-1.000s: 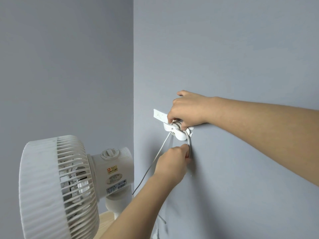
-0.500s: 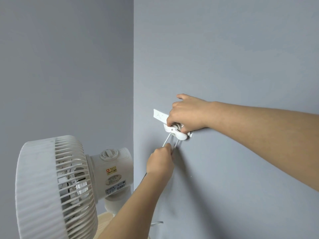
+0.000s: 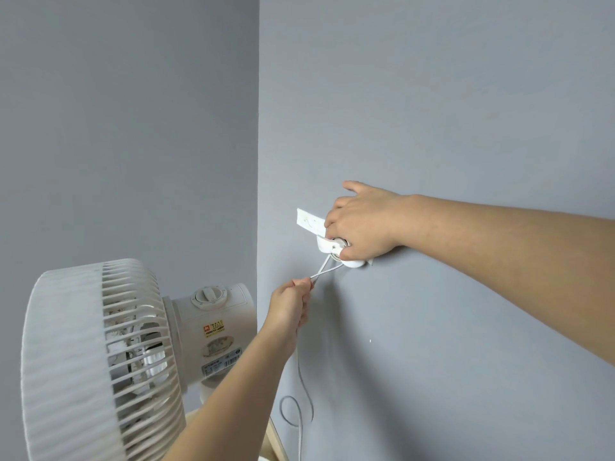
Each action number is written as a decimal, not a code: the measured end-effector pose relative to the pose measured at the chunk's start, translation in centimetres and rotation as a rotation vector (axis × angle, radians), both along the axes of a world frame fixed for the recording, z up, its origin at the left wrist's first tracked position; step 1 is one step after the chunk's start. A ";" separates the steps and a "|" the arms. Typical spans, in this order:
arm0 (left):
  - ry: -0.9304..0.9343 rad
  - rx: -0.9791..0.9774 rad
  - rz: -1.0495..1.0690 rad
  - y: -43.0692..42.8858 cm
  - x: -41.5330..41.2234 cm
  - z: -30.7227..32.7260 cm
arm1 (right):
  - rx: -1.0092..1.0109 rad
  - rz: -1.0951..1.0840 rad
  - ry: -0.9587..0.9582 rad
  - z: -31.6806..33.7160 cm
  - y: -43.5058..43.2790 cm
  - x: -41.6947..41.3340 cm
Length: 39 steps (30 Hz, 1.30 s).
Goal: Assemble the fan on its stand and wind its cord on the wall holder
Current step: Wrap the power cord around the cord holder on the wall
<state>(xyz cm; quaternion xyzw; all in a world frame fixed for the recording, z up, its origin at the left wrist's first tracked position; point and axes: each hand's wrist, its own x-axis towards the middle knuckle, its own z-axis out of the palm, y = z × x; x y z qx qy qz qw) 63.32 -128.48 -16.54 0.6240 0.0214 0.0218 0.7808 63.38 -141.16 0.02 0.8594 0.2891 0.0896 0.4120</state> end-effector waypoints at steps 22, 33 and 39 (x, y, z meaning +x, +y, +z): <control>0.117 0.043 0.225 -0.5 5.3 5.5 | 0.000 0.002 0.031 0.1 0.0 -0.5; -0.116 0.090 0.342 -0.2 2.7 6.0 | 0.009 -0.012 0.046 0.1 0.1 -0.7; -0.106 0.161 0.309 1.4 -1.0 3.1 | 0.083 -0.017 0.053 -0.1 0.1 -0.8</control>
